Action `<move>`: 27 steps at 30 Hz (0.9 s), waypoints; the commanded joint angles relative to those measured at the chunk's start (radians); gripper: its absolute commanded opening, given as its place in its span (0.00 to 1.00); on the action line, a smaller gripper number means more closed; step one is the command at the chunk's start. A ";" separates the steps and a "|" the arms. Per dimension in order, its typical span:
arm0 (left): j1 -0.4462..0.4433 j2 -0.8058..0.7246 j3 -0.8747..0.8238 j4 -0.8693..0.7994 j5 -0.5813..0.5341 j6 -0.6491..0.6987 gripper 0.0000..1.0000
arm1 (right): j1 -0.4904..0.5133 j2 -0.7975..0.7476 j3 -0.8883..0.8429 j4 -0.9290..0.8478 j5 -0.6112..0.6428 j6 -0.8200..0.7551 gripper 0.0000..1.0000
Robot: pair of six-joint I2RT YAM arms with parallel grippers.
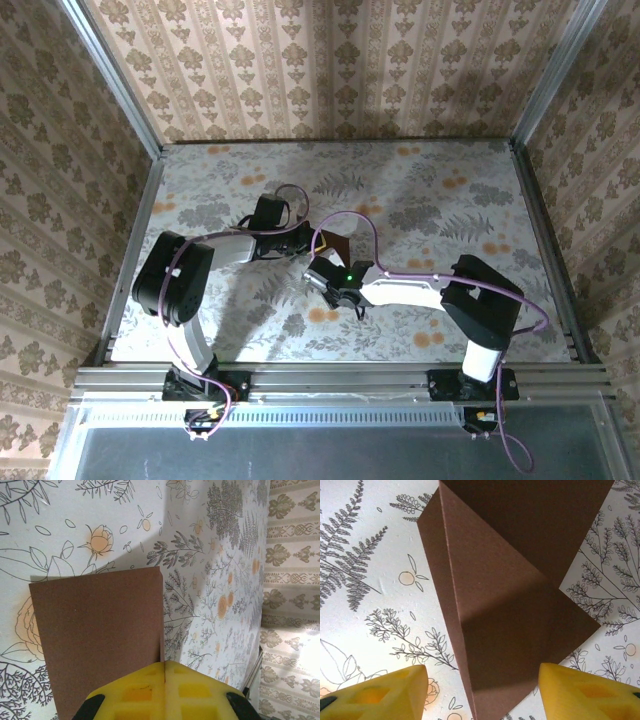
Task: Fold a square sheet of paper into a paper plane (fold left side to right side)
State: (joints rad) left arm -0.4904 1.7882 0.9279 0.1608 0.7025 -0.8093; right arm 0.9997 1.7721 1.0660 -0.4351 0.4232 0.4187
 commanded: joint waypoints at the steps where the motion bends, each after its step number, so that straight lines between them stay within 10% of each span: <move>1: 0.001 -0.034 0.002 -0.017 -0.007 -0.003 0.00 | 0.007 0.024 0.018 -0.018 0.054 0.011 0.59; 27: -0.001 -0.032 0.001 -0.018 -0.010 -0.001 0.00 | 0.007 0.027 0.026 -0.016 0.051 -0.004 0.24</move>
State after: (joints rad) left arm -0.4904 1.7786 0.9279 0.1566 0.6991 -0.8093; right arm 0.9997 1.7958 1.0664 -0.4347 0.4431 0.4145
